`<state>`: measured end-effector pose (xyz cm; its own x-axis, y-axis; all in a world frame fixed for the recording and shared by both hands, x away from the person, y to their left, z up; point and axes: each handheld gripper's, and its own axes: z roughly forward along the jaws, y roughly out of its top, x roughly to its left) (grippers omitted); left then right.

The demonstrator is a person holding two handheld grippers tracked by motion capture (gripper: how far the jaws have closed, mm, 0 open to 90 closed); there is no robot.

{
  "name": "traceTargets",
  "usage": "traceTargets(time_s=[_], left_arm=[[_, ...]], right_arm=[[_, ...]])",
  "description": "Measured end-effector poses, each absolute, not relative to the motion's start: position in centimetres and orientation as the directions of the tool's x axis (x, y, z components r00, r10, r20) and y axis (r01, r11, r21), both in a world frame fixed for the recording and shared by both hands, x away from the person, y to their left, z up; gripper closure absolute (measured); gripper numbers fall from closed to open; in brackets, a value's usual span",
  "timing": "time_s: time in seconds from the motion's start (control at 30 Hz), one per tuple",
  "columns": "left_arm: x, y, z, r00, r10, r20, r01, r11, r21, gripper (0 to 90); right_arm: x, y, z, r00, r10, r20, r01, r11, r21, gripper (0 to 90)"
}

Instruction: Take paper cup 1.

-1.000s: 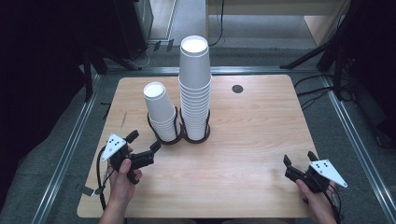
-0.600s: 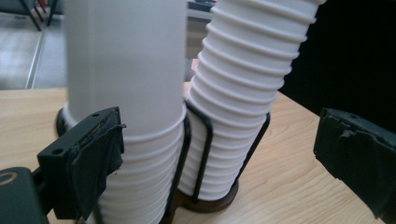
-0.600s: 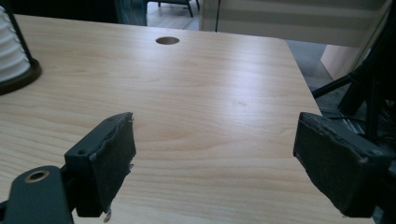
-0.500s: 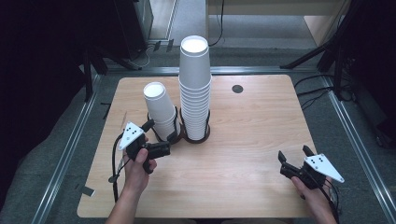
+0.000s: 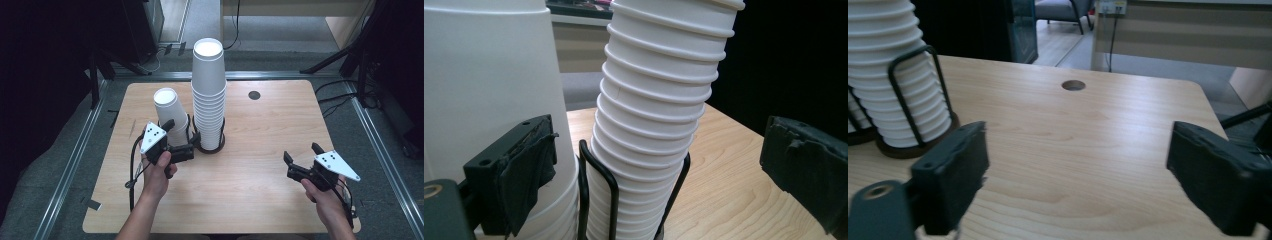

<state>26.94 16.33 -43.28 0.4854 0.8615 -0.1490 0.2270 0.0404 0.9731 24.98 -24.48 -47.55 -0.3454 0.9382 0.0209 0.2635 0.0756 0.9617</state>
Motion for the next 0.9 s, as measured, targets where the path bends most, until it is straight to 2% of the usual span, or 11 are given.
traceTargets(time_s=[0.47,0.9], left_arm=[[28.0,15.1,-42.9,0.493,0.858,-0.144,0.217,0.039,0.975,1.5],[29.1,13.5,-42.7,0.531,0.836,-0.138,0.218,0.023,0.976,1.5]], right_arm=[[26.1,-20.2,-42.8,-0.424,0.902,0.083,0.257,0.032,0.966,4.7],[28.0,-15.3,-38.4,-0.489,0.869,0.075,0.206,0.032,0.978,4.7]])
